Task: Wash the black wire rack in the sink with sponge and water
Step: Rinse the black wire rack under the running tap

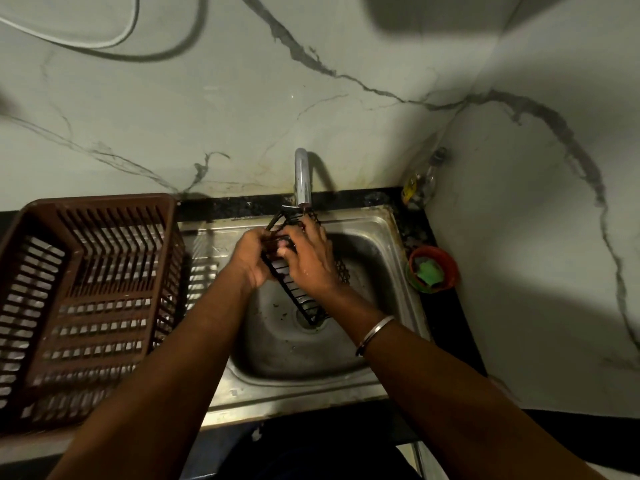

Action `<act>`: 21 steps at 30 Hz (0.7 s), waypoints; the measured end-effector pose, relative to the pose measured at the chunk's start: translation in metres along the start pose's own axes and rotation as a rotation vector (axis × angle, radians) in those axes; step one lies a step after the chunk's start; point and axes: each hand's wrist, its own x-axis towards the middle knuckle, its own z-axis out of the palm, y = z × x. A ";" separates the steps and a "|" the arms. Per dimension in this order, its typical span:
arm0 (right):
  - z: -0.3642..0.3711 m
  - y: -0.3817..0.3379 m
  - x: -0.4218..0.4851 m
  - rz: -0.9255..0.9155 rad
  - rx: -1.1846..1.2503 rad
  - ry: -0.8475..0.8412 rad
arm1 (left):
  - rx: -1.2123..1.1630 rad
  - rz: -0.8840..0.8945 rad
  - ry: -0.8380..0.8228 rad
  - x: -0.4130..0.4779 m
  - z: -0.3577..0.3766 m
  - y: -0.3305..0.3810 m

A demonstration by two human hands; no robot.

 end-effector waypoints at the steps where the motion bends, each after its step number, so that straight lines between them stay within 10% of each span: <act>1: 0.001 -0.001 -0.003 -0.014 -0.049 -0.017 | 0.045 -0.003 0.039 0.002 0.000 0.004; 7: -0.005 -0.014 -0.007 -0.123 -0.209 -0.112 | 0.511 0.146 0.143 0.007 0.007 0.015; 21: -0.019 -0.019 -0.018 -0.322 -0.219 -0.082 | 0.539 -0.242 -0.156 0.025 -0.009 0.024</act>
